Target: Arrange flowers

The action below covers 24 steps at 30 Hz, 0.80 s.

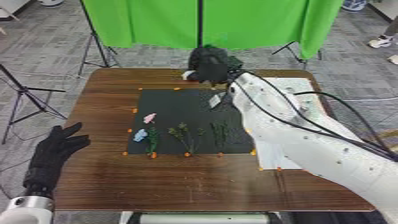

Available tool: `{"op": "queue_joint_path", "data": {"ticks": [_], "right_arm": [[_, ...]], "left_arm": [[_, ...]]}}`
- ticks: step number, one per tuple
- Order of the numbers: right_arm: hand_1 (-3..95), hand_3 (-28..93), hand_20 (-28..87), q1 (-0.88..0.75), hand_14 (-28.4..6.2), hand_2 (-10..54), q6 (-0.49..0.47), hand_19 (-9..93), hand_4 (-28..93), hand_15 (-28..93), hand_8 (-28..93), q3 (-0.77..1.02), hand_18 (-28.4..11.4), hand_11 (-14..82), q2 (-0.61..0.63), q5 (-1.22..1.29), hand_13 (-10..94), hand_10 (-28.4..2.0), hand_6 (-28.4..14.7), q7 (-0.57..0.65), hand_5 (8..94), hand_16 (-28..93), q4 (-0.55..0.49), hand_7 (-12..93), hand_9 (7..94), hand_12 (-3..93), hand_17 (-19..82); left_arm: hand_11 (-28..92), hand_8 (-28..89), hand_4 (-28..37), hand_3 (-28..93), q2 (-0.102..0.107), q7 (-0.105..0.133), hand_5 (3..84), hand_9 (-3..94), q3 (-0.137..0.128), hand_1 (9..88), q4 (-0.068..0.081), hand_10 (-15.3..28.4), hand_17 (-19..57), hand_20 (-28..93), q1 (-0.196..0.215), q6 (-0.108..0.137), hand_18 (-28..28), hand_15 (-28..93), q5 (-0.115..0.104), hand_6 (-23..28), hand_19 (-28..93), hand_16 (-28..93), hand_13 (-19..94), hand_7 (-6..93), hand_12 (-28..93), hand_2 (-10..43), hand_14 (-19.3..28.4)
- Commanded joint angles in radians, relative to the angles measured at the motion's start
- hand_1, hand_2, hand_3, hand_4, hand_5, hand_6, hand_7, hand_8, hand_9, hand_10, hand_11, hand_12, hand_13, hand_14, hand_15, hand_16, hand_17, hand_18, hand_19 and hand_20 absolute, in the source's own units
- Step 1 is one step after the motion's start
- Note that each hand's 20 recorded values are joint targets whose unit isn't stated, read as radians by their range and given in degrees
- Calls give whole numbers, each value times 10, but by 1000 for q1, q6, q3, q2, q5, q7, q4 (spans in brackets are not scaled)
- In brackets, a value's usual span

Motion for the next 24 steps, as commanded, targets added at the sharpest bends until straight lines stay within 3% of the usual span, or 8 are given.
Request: {"op": "queue_joint_path", "data": {"ticks": [1, 5, 6, 10, 24], "right_arm": [[636, 572, 494, 51, -15, -95, -89, 932, -188, 592, 71, -91, -122, 123, -139, -3, 880, -80, 7, -16, 770, 361, 84, 286, 878, 486, 603], [635, 577, 499, 64, -16, -95, -94, 932, -190, 595, 68, -134, -123, 121, -159, -35, 878, -78, 11, -15, 765, 360, 120, 291, 876, 486, 598], [637, 577, 502, 69, -16, -95, -95, 932, -193, 597, 65, -148, -123, 121, -170, -44, 876, -78, 11, -9, 765, 361, 134, 294, 875, 486, 596], [634, 584, 508, 61, -18, -95, -125, 932, -194, 607, 64, -168, -123, 120, -174, -71, 868, -77, 14, -3, 757, 363, 153, 303, 869, 488, 591], [619, 601, 514, 24, -18, -95, -156, 932, -190, 623, 60, -194, -125, 94, -169, -97, 847, -77, 22, 0, 722, 352, 188, 316, 840, 457, 577]], "left_arm": [[181, -60, -283, 556, 8, -13, 451, 496, 11, 166, 5, 173, 109, 165, -2, -3, 144, 213, 5, 80, 181, -42, 408, 73, 83, 291, 204], [180, -60, -283, 557, 17, -15, 452, 496, 22, 165, 13, 172, 108, 164, -21, -9, 143, 214, 5, 80, 179, -41, 408, 73, 84, 291, 204], [180, -60, -283, 556, 17, -17, 452, 495, 17, 166, 24, 172, 108, 164, -32, -23, 143, 214, 4, 79, 179, -41, 408, 73, 84, 291, 204], [179, -60, -283, 556, 17, -15, 452, 495, 24, 165, 30, 172, 108, 165, -38, -23, 143, 214, 2, 79, 178, -41, 407, 74, 84, 292, 204], [181, -60, -283, 579, 16, -8, 452, 495, 21, 148, 26, 173, 107, 165, -31, -11, 144, 216, 1, 80, 179, -41, 408, 73, 84, 275, 204]]}}
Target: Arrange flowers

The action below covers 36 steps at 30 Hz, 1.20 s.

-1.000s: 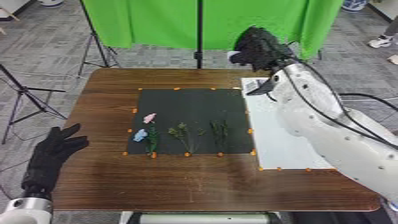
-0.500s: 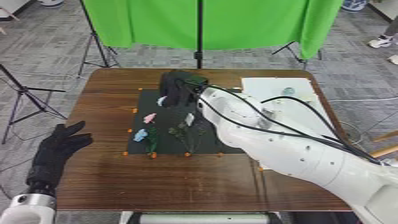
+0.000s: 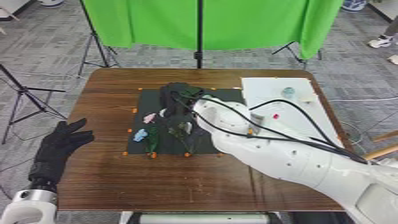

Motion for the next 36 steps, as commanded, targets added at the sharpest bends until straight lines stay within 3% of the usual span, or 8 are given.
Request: {"op": "queue_joint_path", "data": {"ticks": [1, 16, 19, 27, 36], "right_arm": [[618, 602, 515, -26, -18, -95, -31, 932, -190, 625, 57, -14, -126, 94, 5, -25, 847, -77, 23, 0, 718, 350, 0, 318, 836, 458, 576], [602, 605, 517, -24, -22, -95, -46, 932, -192, 635, 41, -8, -124, 61, 33, -64, 827, -86, 21, -6, 676, 341, -19, 306, 776, 402, 562], [600, 607, 516, -28, -23, -95, -55, 932, -189, 636, 41, -5, -124, 62, 39, -49, 826, -87, 22, 7, 674, 339, -22, 307, 774, 400, 562], [589, 610, 517, -28, -24, -95, -105, 932, -185, 636, 38, 12, -126, 56, 48, -52, 824, -90, 22, 6, 666, 336, -28, 300, 762, 392, 559], [544, 634, 507, -14, -26, -95, -209, 932, -186, 628, 26, 58, -129, 151, 57, -21, 817, -115, 28, 14, 637, 333, -61, 257, 688, 283, 550]], "left_arm": [[181, -60, -283, 580, -7, -2, 452, 495, 0, 148, 0, 173, 107, 165, 18, 1, 144, 217, 1, 80, 179, -41, 408, 73, 84, 274, 205], [180, -59, -283, 583, -11, -5, 452, 495, -7, 149, -6, 173, 105, 164, 25, 8, 144, 217, 3, 80, 180, -42, 408, 74, 84, 267, 205], [180, -60, -283, 581, -10, -6, 452, 494, -7, 151, -3, 173, 105, 164, 20, 0, 145, 218, 3, 79, 181, -41, 408, 74, 84, 266, 205], [180, -60, -283, 581, -14, -4, 452, 495, -15, 152, -11, 173, 104, 164, 33, 9, 145, 218, 2, 79, 182, -42, 408, 74, 84, 265, 205], [180, -60, -283, 584, -15, -7, 453, 494, -17, 154, -14, 172, 102, 164, 36, 3, 146, 219, 5, 75, 184, -42, 408, 77, 84, 263, 206]]}}
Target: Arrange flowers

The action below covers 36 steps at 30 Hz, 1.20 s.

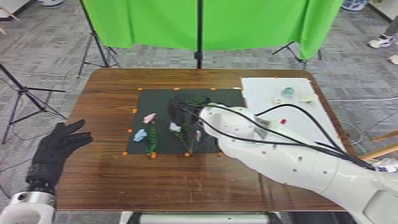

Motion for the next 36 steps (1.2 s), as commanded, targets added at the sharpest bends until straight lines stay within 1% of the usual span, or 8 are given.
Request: {"op": "queue_joint_path", "data": {"ticks": [1, 8, 12, 13, 20, 23, 25, 36], "right_arm": [[538, 640, 505, 23, -27, -95, -101, 932, -189, 626, 25, 44, -130, 161, 15, 23, 817, -117, 30, 14, 634, 333, -36, 250, 680, 266, 550], [489, 699, 498, 26, -30, -95, -200, 932, -195, 619, -71, 90, -134, 161, 17, 47, 817, -126, 39, 23, 611, 327, -63, 215, 651, 221, 546], [475, 699, 492, 28, -35, -95, -189, 931, -193, 600, -111, 133, -140, 140, 33, 62, 815, -137, 40, 31, 589, 320, -91, 203, 631, 212, 540], [471, 697, 490, 24, -35, -95, -175, 929, -192, 595, -112, 153, -141, 137, 43, 57, 814, -139, 39, 29, 585, 318, -108, 201, 629, 212, 538], [426, 693, 482, -6, -51, -95, 235, 931, -187, 593, -107, 182, -150, 144, 155, -21, 798, -145, 33, 116, 573, 323, -143, 193, 624, 222, 527], [383, 683, 483, -46, -58, -95, 342, 932, -182, 604, -102, 211, -154, 177, 216, -41, 795, -152, 20, 178, 567, 325, -126, 185, 633, 242, 527], [350, 669, 488, -92, -65, -95, 274, 932, -177, 609, -94, 273, -160, 193, 241, -15, 799, -155, 5, 205, 569, 323, -119, 174, 654, 249, 533], [293, 633, 491, -172, -79, -95, 234, 932, -149, 599, -79, 307, -177, 221, 323, -42, 821, -164, -11, 305, 607, 320, 34, 151, 724, 249, 545]], "left_arm": [[180, -60, -283, 585, -9, -10, 453, 494, -4, 154, -4, 172, 101, 164, 16, -2, 147, 220, 5, 74, 184, -41, 409, 77, 84, 263, 206], [181, -61, -283, 587, -11, -12, 454, 494, -7, 158, -9, 171, 97, 167, 21, 1, 150, 226, 5, 65, 189, -41, 414, 79, 85, 260, 207], [181, -61, -283, 587, -12, -14, 455, 494, -8, 160, -9, 171, 94, 167, 22, 0, 152, 228, 5, 63, 190, -41, 415, 80, 85, 260, 207], [182, -61, -283, 587, -12, -19, 455, 494, -10, 160, -16, 170, 94, 167, 25, 2, 152, 228, 6, 63, 190, -42, 415, 80, 85, 259, 207], [183, -62, -283, 586, -13, -16, 454, 495, -12, 161, -11, 171, 93, 166, 24, -4, 153, 228, 5, 62, 189, -42, 415, 80, 85, 259, 207], [182, -61, -283, 583, -12, -19, 455, 495, -14, 163, -12, 171, 93, 165, 26, -3, 153, 228, 6, 63, 189, -43, 415, 79, 85, 259, 207], [182, -61, -283, 584, -15, -19, 455, 495, -18, 162, -15, 171, 93, 165, 31, -1, 153, 228, 6, 62, 189, -42, 415, 79, 84, 259, 207], [182, -61, -283, 582, -19, -12, 455, 495, -21, 162, -19, 170, 92, 166, 38, 0, 153, 228, 6, 63, 189, -42, 415, 79, 84, 259, 207]]}}
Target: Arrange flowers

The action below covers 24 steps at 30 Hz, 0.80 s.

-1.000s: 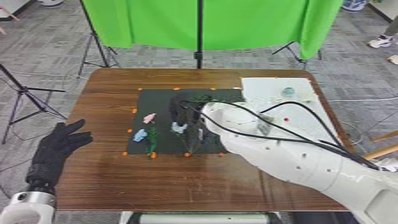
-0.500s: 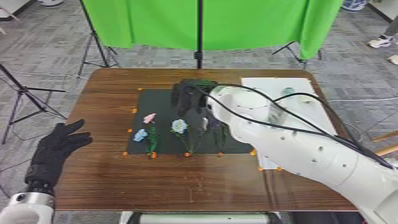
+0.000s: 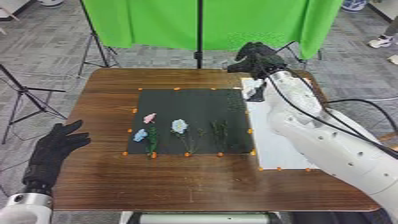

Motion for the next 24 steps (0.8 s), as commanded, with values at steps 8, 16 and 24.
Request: {"op": "queue_joint_path", "data": {"ticks": [8, 16, 24], "right_arm": [[303, 634, 490, -74, -79, -95, -75, 932, -141, 597, -81, 19, -179, 220, 109, -75, 822, -163, -7, 82, 612, 323, 149, 155, 726, 249, 544], [310, 641, 489, -120, -78, -95, -96, 932, -142, 600, -83, 40, -179, 228, 107, -27, 823, -159, -4, 95, 616, 323, 155, 159, 728, 252, 545], [336, 652, 485, -158, -71, -95, -77, 932, -145, 599, -86, 35, -177, 234, 84, -4, 831, -155, 3, 83, 614, 323, 174, 165, 734, 252, 547]], "left_arm": [[181, -62, -283, 584, -18, -2, 455, 495, -3, 161, -6, 170, 92, 165, 22, 2, 153, 228, 5, 63, 188, -42, 416, 80, 84, 259, 207], [181, -61, -283, 584, -24, -5, 455, 495, -2, 161, -7, 171, 92, 165, 25, 0, 153, 228, 4, 63, 188, -42, 415, 79, 84, 259, 207], [182, -61, -283, 582, -28, -5, 456, 494, -3, 162, -8, 170, 91, 166, 28, 2, 153, 229, 5, 64, 191, -42, 415, 80, 85, 260, 207]]}}
